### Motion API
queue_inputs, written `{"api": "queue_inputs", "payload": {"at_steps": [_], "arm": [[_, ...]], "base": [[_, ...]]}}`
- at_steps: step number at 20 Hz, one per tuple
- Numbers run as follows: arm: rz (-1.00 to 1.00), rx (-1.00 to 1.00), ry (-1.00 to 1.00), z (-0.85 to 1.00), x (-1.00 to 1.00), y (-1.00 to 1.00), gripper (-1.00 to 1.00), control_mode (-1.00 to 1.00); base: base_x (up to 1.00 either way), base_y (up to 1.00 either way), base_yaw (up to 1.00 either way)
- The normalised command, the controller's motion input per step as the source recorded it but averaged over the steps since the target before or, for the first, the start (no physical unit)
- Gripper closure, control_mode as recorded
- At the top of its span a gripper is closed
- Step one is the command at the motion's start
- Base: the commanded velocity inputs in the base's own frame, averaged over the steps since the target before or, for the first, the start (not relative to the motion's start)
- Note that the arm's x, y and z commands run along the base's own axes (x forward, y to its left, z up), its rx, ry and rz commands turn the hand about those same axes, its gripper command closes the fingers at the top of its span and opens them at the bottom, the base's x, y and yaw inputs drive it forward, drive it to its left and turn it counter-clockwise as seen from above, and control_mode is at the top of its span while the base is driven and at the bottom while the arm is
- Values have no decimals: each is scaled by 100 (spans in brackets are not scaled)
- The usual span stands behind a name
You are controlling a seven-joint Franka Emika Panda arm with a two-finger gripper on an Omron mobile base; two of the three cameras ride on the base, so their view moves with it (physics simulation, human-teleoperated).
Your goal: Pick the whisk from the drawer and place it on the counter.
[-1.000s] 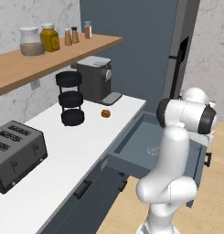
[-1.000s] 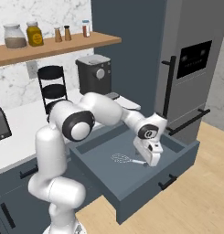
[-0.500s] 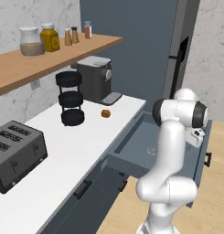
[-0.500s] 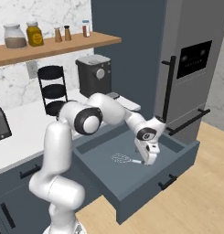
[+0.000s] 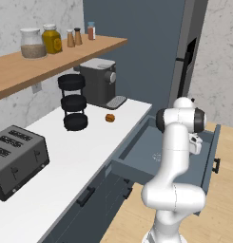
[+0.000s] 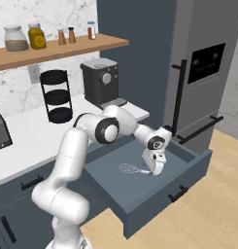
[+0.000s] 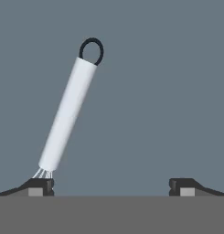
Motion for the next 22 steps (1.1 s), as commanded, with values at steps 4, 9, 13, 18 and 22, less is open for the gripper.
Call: {"api": "queue_inputs", "payload": {"at_steps": [4, 9, 13, 18, 22], "arm": [[-4, -2, 0, -38, 42, 0, -100, -100], [-7, -6, 0, -31, 27, 0, -100, -100], [-6, -11, 2, -59, -5, -1, -100, -100], [-5, -9, 0, -39, -1, 0, 100, -100], [-1, 0, -6, -3, -6, 0, 100, -100]], "base": [[0, 0, 0], [0, 0, 0], [0, 0, 0], [0, 0, 0], [0, 0, 0]]}}
